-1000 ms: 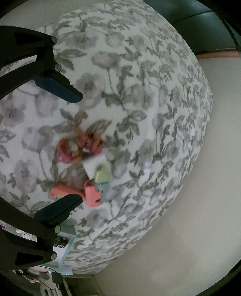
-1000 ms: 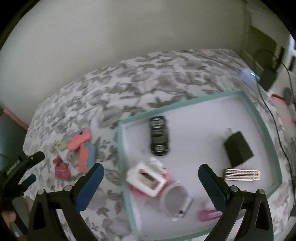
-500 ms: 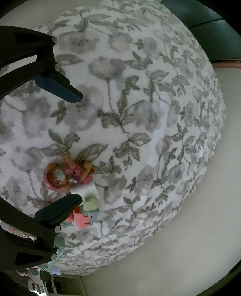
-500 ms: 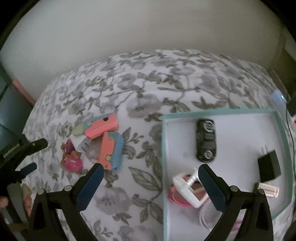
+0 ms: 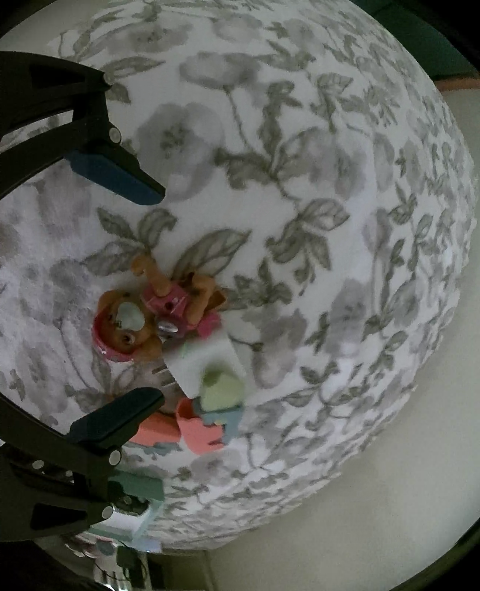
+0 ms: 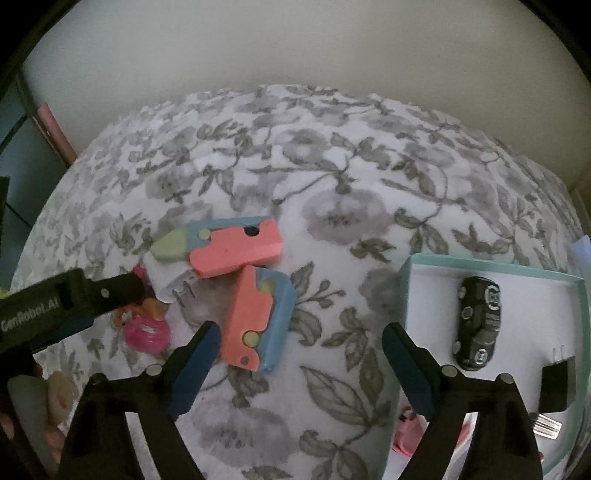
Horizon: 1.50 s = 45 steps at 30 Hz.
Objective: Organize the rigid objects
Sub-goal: 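Grasp toy dog figure with left tool while right tool grasps coral-blue folding toy, then carry toy dog and coral-blue toy over the teal-rimmed tray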
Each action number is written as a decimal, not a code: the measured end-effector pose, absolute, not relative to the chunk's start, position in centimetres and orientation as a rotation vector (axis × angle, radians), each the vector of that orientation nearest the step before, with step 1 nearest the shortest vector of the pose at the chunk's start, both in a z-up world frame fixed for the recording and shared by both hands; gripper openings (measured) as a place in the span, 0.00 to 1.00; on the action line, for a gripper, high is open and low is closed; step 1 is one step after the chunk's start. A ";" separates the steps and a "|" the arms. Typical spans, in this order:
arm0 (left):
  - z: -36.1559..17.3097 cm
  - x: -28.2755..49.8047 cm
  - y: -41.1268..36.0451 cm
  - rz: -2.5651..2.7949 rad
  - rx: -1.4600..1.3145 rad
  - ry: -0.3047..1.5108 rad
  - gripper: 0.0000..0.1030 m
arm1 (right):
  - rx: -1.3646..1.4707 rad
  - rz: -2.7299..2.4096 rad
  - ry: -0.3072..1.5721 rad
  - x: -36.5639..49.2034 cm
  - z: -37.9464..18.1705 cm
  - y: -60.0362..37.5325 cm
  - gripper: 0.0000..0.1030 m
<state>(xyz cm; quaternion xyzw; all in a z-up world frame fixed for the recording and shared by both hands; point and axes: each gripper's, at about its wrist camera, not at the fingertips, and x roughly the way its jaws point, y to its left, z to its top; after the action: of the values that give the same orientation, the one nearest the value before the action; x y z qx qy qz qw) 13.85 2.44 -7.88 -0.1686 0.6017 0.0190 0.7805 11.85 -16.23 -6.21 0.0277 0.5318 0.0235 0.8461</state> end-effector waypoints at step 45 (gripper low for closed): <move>-7.3 12.7 0.8 0.045 -0.200 1.304 0.45 | 0.005 0.082 1.174 9.8 -8.5 -14.7 0.43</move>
<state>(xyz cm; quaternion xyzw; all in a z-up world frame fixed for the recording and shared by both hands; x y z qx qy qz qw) 12.65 0.81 -7.29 -0.0931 0.6057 0.0208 0.7899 9.84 -14.66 -8.48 0.0024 0.5536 0.0388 0.8319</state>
